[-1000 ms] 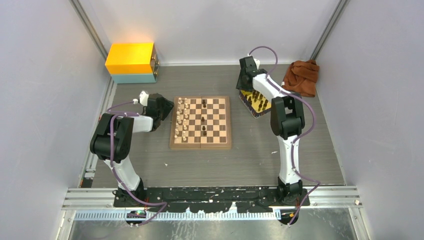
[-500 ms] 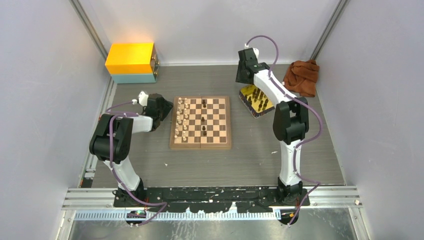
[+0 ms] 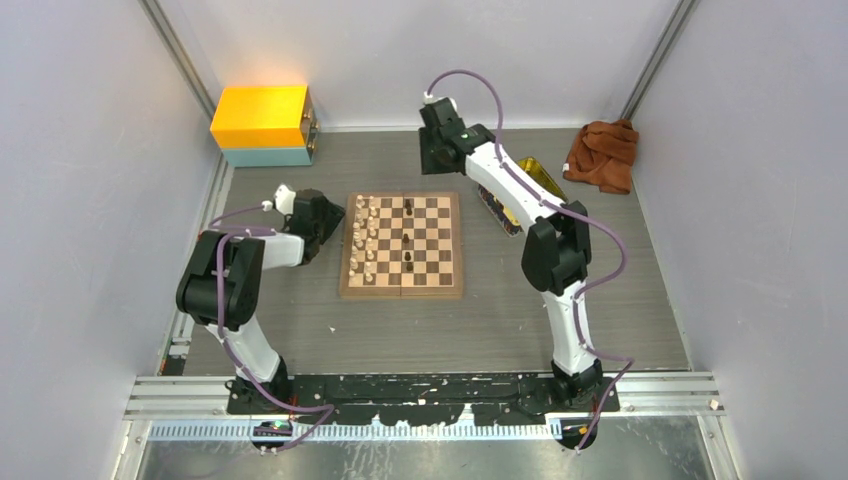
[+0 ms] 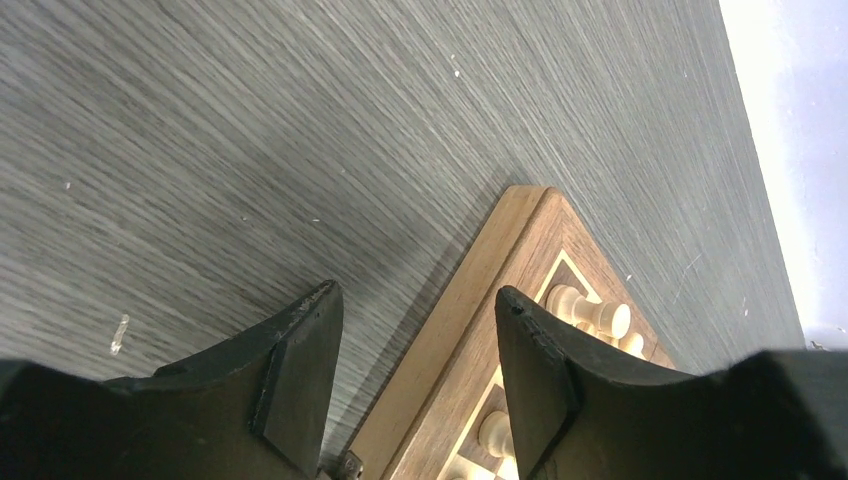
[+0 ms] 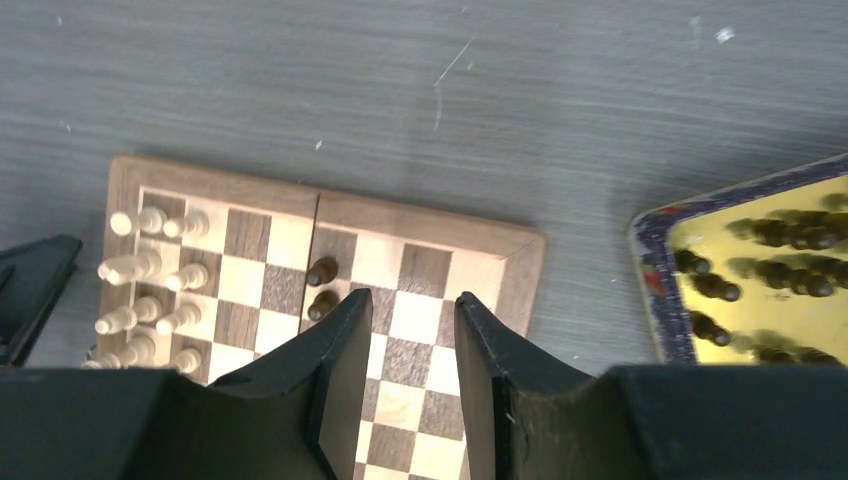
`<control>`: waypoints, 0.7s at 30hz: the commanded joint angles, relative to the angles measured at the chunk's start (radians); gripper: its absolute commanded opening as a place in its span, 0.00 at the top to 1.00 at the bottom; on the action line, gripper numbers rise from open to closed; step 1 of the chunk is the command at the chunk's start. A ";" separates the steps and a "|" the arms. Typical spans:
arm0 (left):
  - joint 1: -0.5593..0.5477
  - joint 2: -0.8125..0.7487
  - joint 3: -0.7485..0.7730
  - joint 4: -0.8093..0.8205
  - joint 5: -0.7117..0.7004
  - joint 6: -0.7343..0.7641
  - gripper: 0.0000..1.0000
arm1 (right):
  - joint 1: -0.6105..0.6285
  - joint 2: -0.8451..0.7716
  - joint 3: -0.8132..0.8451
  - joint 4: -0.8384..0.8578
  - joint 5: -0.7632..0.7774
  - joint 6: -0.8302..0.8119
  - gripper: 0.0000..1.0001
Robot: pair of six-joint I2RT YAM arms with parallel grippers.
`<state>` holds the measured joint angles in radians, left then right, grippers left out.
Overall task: Set up the chess pieces on the board
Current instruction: Move the storage box to the center of the board, then pick up the chess piece from the chessboard.
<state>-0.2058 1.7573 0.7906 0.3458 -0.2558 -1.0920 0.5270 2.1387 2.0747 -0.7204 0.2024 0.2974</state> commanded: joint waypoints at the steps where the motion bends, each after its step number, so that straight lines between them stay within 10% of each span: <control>1: 0.010 -0.034 -0.033 -0.071 -0.038 0.015 0.40 | 0.032 0.046 0.057 -0.039 -0.026 -0.013 0.58; 21: 0.085 -0.060 -0.105 -0.009 -0.011 0.019 0.40 | 0.097 0.224 0.229 -0.117 -0.046 -0.032 0.58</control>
<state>-0.1310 1.7061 0.7166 0.3775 -0.2497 -1.0954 0.6167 2.3474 2.2379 -0.8249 0.1696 0.2840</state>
